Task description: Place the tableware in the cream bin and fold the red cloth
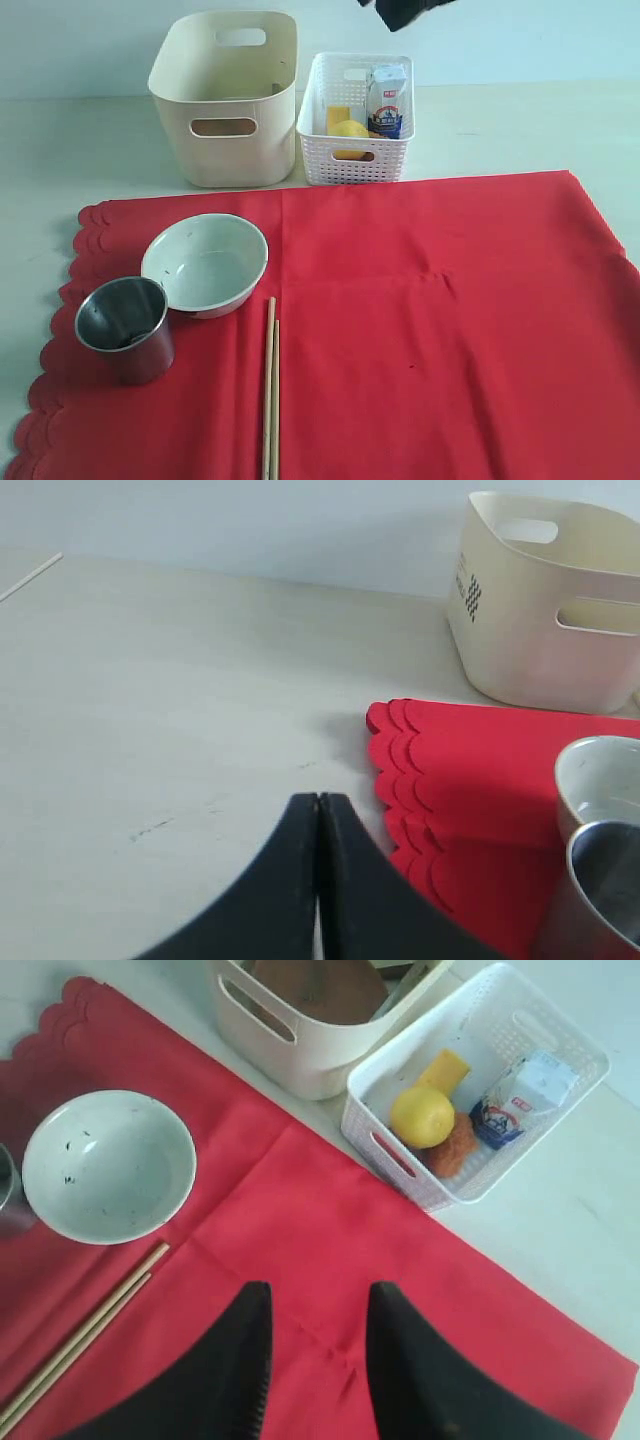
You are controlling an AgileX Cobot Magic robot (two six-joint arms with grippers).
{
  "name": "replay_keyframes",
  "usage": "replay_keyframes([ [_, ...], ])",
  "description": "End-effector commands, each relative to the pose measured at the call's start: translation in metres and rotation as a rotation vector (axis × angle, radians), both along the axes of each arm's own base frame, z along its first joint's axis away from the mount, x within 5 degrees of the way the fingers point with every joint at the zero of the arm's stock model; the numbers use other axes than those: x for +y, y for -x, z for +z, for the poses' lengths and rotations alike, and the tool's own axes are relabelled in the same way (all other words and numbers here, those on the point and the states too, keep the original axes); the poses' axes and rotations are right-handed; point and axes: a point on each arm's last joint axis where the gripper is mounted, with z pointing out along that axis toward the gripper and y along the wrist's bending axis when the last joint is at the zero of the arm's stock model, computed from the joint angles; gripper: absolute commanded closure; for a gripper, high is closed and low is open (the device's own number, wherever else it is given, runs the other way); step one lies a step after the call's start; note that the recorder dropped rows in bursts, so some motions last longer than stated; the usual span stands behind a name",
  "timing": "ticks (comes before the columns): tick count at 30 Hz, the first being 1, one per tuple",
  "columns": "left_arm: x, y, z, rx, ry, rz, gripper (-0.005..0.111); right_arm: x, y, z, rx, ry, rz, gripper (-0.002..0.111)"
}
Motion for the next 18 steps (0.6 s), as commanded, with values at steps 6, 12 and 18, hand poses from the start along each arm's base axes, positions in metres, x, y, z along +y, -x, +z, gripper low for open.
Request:
replay_keyframes([
  [6, 0.0, 0.0, 0.0, -0.012, -0.005, 0.0, 0.107, -0.026, 0.037, -0.017, -0.015, -0.051, 0.027, 0.076],
  [12, 0.0, 0.0, 0.0, -0.012, -0.005, 0.0, 0.107, -0.064, 0.084, -0.004, -0.105, -0.123, 0.028, 0.076],
  [18, 0.0, 0.0, 0.0, -0.012, -0.005, 0.0, 0.107, -0.11, 0.141, 0.009, -0.273, -0.252, 0.033, 0.076],
])
